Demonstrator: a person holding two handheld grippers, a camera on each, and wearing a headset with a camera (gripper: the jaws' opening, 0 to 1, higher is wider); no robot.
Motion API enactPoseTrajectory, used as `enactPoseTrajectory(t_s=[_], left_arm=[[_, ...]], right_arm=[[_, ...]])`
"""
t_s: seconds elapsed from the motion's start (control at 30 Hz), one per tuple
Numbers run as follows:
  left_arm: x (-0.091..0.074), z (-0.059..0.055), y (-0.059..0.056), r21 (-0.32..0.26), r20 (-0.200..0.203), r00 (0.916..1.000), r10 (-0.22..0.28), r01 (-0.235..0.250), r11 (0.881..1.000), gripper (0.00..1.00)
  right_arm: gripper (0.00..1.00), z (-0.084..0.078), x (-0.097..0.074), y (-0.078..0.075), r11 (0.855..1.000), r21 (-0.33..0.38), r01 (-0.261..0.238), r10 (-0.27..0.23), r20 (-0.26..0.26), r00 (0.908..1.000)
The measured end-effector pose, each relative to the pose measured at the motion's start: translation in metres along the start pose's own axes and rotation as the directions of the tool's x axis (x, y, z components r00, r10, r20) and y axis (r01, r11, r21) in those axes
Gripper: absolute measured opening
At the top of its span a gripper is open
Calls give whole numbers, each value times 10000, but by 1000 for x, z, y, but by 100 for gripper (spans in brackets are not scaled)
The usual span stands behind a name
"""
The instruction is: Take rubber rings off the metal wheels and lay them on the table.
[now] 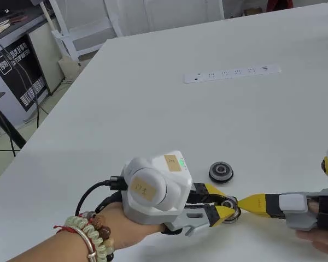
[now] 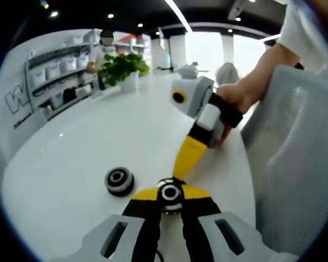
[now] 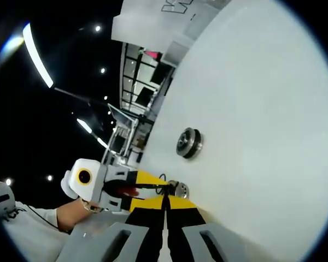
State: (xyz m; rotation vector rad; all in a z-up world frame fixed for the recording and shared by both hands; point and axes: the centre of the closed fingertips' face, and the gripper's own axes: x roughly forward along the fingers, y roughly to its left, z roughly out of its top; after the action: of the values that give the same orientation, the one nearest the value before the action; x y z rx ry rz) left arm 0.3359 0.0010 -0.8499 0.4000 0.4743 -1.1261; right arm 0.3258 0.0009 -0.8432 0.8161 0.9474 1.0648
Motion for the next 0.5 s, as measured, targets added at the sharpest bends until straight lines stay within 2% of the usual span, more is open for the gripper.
enactPoseTrajectory(t_s=[0.5], left_arm=[[0,0,-1,-53,67,10000,73,-73,10000,14]], right_arm=[[0,0,3,6,9996,-166,-226,225,-24,9997]])
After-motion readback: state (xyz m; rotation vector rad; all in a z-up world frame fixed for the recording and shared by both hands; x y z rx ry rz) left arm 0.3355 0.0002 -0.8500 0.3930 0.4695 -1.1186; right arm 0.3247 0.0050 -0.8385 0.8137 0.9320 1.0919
